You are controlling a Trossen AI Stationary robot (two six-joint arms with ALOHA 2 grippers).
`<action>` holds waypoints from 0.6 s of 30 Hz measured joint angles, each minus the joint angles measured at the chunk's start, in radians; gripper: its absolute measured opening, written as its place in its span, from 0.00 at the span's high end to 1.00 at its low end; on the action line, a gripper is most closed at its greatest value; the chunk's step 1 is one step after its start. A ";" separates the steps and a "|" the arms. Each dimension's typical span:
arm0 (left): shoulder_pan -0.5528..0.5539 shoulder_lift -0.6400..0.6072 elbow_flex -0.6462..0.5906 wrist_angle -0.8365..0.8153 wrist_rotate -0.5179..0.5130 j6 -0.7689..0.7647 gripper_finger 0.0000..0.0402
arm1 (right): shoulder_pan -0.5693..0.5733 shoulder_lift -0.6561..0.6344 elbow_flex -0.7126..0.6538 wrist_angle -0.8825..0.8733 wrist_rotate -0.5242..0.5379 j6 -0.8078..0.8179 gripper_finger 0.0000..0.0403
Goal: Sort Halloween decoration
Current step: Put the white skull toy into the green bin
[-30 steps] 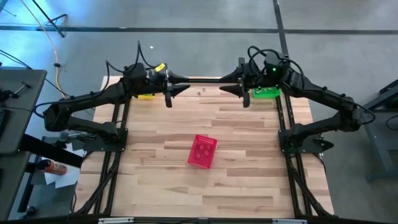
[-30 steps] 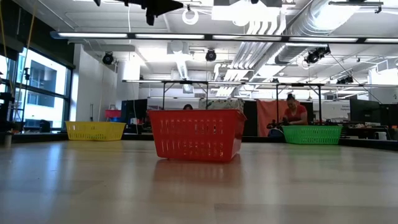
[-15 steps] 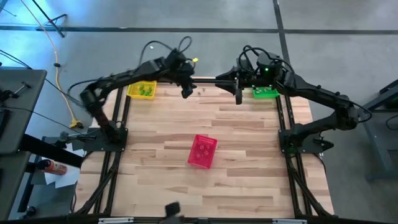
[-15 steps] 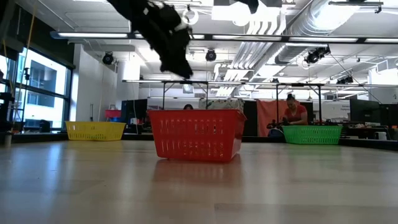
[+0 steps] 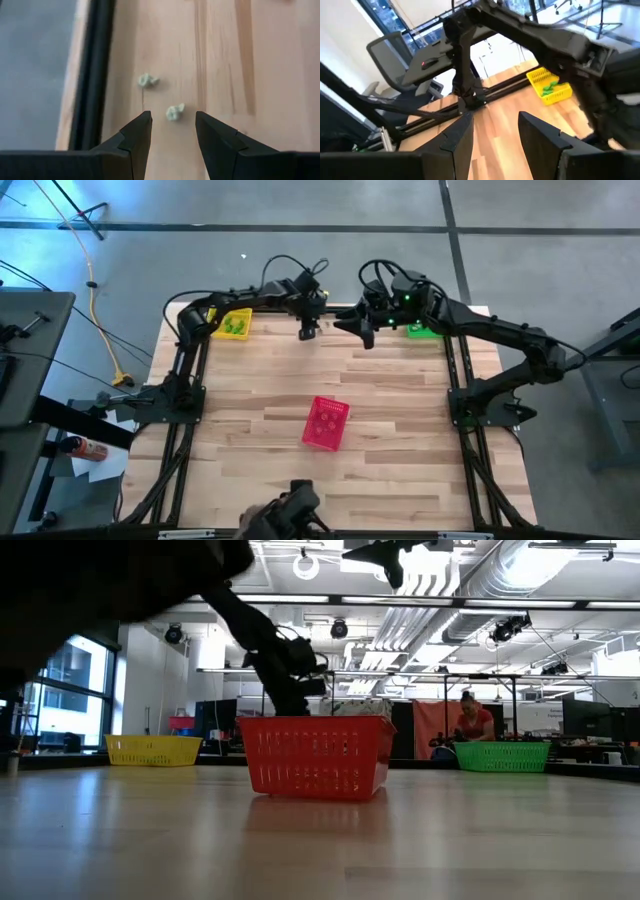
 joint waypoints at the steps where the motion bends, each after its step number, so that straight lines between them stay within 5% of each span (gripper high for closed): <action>1: 0.000 0.012 0.000 0.001 0.000 0.026 0.64 | 0.006 0.001 0.000 0.006 0.012 0.005 0.62; 10: -0.005 0.073 0.000 0.004 0.030 0.253 0.64 | 0.053 0.003 0.000 0.005 0.128 0.004 0.62; 18: -0.002 0.077 0.001 0.061 0.056 0.280 0.64 | 0.087 0.003 0.000 0.004 0.135 0.030 0.62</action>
